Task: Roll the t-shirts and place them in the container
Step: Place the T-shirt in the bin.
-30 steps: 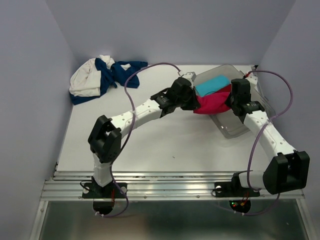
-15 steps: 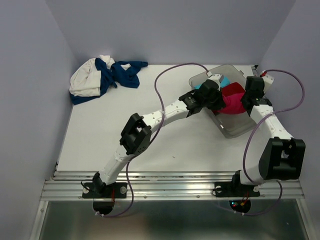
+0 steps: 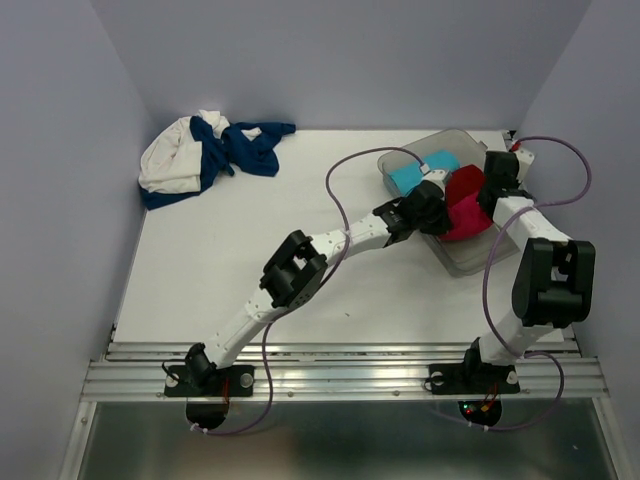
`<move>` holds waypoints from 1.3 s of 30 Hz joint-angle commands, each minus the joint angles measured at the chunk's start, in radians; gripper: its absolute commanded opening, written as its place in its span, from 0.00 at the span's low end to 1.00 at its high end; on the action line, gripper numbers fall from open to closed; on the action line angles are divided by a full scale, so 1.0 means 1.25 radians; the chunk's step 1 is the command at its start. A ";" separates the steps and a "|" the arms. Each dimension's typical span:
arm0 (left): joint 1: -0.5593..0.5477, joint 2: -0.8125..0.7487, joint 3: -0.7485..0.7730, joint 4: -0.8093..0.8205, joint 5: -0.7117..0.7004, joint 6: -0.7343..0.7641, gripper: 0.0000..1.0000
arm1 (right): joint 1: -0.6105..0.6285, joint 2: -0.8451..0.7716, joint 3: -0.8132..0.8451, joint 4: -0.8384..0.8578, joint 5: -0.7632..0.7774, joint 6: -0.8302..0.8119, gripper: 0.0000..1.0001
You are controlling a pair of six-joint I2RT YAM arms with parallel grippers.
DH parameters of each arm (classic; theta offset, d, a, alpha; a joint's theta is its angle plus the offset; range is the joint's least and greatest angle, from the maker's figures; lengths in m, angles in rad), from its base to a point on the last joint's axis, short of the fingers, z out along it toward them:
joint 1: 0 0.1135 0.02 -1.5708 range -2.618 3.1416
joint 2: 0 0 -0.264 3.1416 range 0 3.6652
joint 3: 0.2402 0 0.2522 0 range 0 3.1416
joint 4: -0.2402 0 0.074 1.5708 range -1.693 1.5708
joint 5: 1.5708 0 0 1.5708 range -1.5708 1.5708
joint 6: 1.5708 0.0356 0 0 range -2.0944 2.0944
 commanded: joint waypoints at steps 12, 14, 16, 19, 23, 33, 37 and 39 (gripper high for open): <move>0.012 -0.171 -0.224 0.072 -0.039 0.030 0.00 | -0.006 -0.030 -0.066 0.070 -0.072 0.053 0.01; 0.013 -0.186 -0.258 0.074 -0.039 0.034 0.00 | -0.006 -0.040 -0.072 0.070 -0.081 0.058 0.01; 0.014 -0.188 -0.260 0.073 -0.028 0.038 0.00 | -0.006 -0.046 -0.076 0.070 -0.074 0.060 0.01; 0.013 -0.183 -0.244 0.062 -0.008 0.036 0.00 | -0.006 -0.049 -0.074 0.062 -0.060 0.058 0.01; 0.013 -0.156 -0.204 0.022 0.000 0.028 0.00 | -0.006 -0.039 -0.072 0.063 -0.047 0.052 0.01; 0.018 -0.189 -0.274 -0.021 -0.010 0.016 0.00 | -0.006 -0.009 -0.078 0.037 0.029 0.038 0.01; 0.019 -0.198 -0.272 -0.052 -0.020 0.015 0.00 | -0.006 -0.008 -0.076 0.013 0.080 0.050 0.01; 0.019 -0.204 -0.272 -0.070 -0.023 0.009 0.00 | -0.006 -0.009 -0.072 0.003 0.105 0.050 0.01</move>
